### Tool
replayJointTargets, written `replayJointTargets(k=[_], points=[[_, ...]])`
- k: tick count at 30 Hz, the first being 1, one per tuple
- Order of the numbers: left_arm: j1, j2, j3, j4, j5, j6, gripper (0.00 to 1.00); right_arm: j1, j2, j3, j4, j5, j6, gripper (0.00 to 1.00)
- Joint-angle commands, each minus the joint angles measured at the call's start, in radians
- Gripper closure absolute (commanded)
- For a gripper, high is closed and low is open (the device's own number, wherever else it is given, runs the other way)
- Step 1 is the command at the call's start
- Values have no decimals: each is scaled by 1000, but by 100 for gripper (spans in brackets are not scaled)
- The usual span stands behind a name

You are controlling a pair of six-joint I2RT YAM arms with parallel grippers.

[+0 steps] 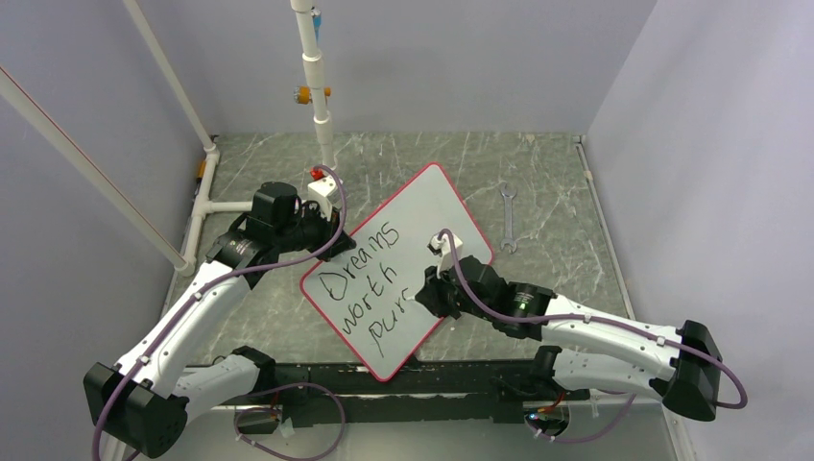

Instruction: Write a sentence on the whiteboard

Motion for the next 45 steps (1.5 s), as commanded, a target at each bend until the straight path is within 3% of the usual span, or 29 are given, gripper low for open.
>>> replayJointTargets(k=[1, 13, 45], points=[[-11, -4, -2, -7, -66, 96, 100, -1, -16, -4, -20, 60, 23, 100], [-12, -4, -4, -6, -66, 94, 100, -1, -40, -12, -71, 113, 40, 100], [-12, -7, -4, -6, -66, 94, 100, -1, -35, 4, -3, -18, 10, 100]])
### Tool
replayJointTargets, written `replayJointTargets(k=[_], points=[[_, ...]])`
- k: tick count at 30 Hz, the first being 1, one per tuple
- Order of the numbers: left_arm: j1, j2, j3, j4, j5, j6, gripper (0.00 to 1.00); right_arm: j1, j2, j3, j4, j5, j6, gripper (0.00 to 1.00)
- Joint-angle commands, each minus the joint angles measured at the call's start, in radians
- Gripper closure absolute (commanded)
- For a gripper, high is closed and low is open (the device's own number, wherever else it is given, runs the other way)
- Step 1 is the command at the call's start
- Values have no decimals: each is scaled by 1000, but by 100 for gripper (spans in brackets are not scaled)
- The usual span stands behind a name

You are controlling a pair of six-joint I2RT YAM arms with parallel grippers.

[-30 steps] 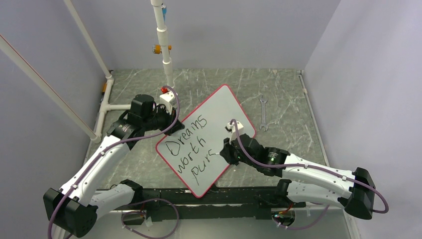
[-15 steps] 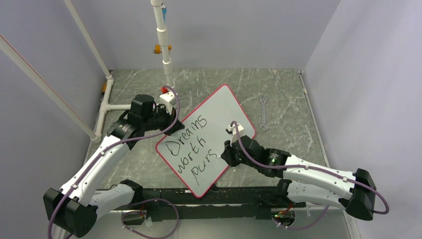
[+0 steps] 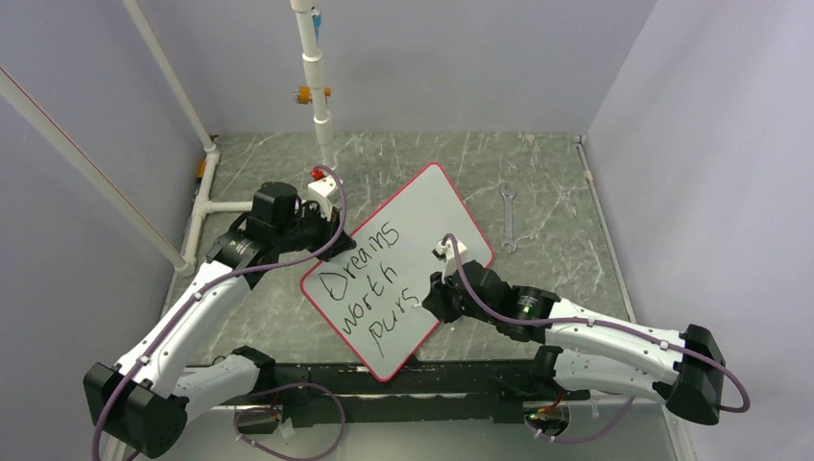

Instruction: Write a sentence on the whiteboard

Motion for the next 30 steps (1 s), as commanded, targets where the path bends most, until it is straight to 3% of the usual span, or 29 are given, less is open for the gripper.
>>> replayJointTargets(k=[1, 11, 21, 30], points=[[-11, -8, -4, -8, -67, 93, 100, -1, 5, 51, 50, -19, -20, 100], [-10, -14, -4, -8, -65, 94, 100, -1, -32, 121, 45, -52, -38, 100], [-11, -13, -8, -2, -60, 88, 100, -12, -111, 124, -20, 67, -42, 100], [-11, 19, -1, -5, -44, 100, 100, -83, -111, 180, -122, -18, -104, 100]])
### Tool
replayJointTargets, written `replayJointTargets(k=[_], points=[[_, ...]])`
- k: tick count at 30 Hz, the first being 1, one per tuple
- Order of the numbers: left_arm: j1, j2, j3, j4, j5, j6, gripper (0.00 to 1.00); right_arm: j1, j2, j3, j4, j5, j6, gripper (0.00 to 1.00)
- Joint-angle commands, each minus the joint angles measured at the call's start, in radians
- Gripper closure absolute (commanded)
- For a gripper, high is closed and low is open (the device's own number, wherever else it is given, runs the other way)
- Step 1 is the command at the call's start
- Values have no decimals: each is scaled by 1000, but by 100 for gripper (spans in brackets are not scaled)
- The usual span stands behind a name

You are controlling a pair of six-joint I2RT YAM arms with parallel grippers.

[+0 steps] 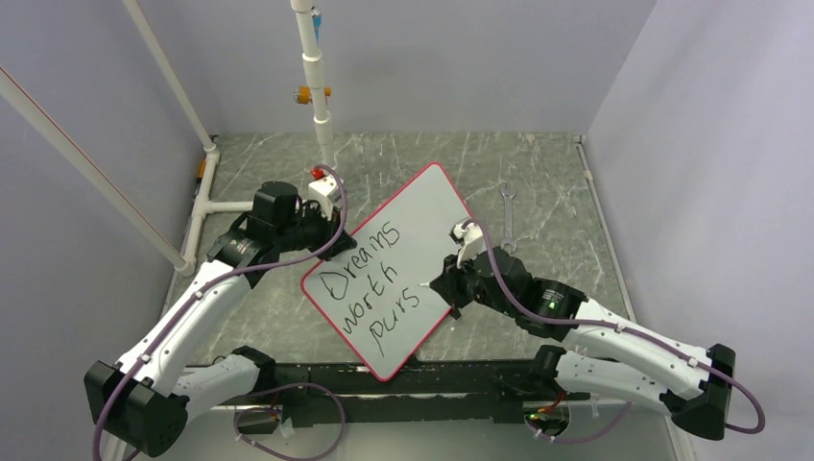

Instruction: Write a sentence on the whiteboard

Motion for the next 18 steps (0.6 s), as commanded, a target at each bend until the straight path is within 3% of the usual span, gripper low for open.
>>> replayJointTargets(k=[1, 8, 18], points=[[-11, 16, -6, -1, -37, 101, 100, -53, -2, 81, -56, -67, -55, 100], [-11, 38, -7, 21, 18, 102, 100, -173, 44, 124, -70, -176, -60, 100], [-10, 33, -12, 27, 41, 100, 100, -266, -26, -4, 32, -371, -52, 100]])
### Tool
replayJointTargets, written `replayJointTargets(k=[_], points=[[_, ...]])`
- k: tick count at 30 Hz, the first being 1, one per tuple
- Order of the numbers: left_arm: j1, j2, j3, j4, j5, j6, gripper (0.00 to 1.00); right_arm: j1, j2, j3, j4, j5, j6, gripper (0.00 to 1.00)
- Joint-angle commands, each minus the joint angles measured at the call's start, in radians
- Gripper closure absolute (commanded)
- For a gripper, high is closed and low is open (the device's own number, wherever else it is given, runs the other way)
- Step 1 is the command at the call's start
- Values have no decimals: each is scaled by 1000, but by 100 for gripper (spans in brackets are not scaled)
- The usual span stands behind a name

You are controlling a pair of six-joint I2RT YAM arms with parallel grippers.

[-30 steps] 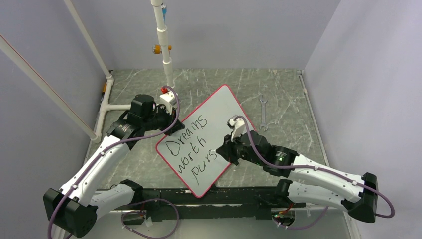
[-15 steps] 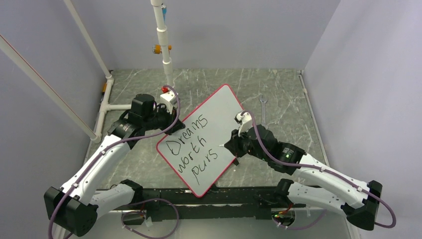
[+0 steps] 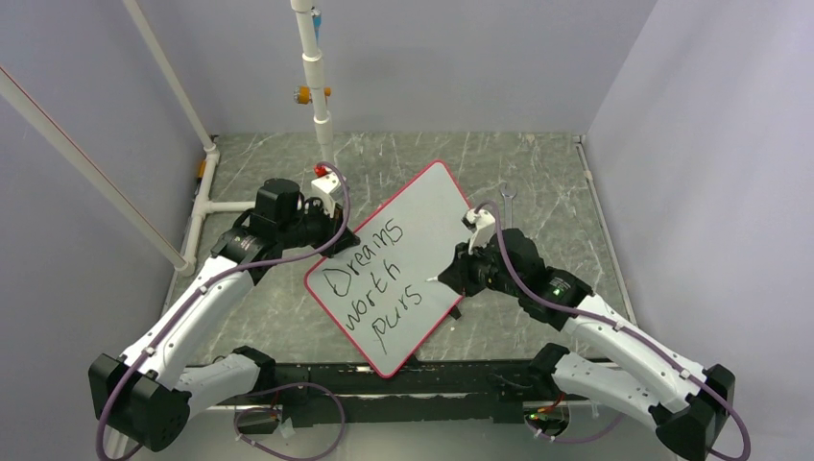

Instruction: Write a sentence on the whiteboard

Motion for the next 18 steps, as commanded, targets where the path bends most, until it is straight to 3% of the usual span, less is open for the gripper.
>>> replayJointTargets(k=[1, 18], points=[[-12, 1, -12, -22, 0, 100, 100, -20, -52, -33, 81, -113, -11, 100], [-13, 14, -2, -42, -53, 113, 100, -109, 16, -14, 149, -186, -87, 100]])
